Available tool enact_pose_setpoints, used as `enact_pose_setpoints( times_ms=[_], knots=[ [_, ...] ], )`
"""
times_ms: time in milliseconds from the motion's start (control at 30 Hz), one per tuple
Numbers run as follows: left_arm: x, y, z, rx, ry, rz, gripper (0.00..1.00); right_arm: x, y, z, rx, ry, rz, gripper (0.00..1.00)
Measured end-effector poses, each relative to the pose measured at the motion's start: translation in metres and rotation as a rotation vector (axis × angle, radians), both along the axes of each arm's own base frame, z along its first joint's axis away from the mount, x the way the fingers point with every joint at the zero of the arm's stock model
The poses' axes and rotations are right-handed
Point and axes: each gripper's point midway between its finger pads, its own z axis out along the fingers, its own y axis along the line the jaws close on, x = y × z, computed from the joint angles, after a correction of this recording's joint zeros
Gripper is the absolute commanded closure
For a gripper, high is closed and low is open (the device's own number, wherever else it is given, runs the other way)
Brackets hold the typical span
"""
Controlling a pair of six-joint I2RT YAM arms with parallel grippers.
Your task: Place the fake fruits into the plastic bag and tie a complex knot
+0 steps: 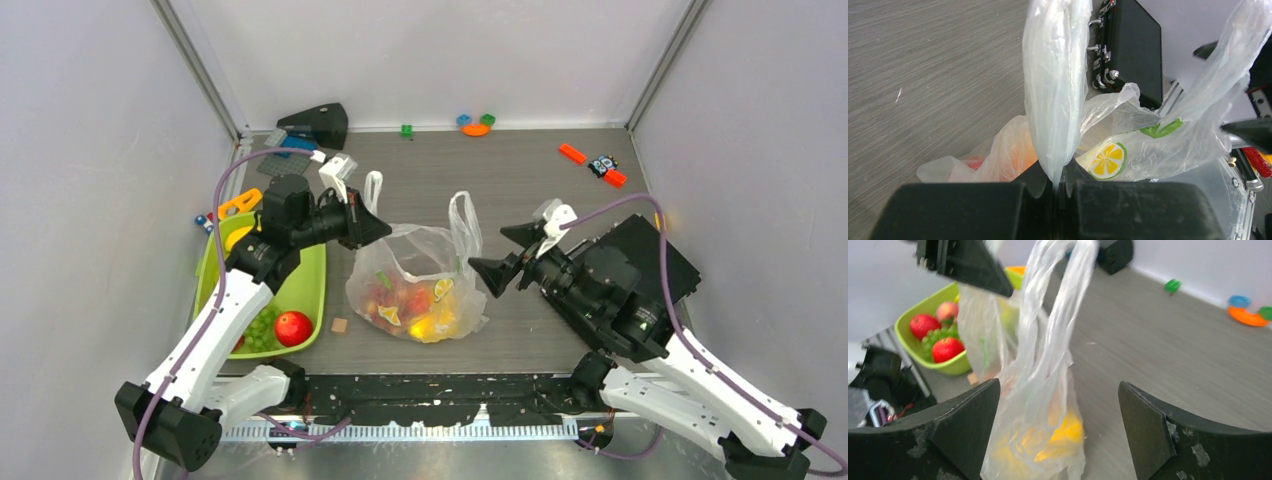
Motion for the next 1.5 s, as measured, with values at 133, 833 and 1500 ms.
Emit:
enact_pose_setpoints(
  times_ms=[133, 833, 1500],
  knots=[
    [0.0, 0.001, 0.0, 0.005, -0.007, -0.001, 1.0, -0.018, 0.018, -0.023, -0.037, 0.015, 0.081, 0.04],
    [0.002, 0.003, -0.002, 0.019, -0.023, -0.001, 1.0, -0.063, 0.03, -0.004, 0.026, -0.119, 0.217, 0.04],
    [0.003, 0.004, -0.002, 0.022, -0.026, 0.001, 1.0, -0.038, 0.04, -0.083, -0.203, -0.196, -0.007, 0.01]
  ],
)
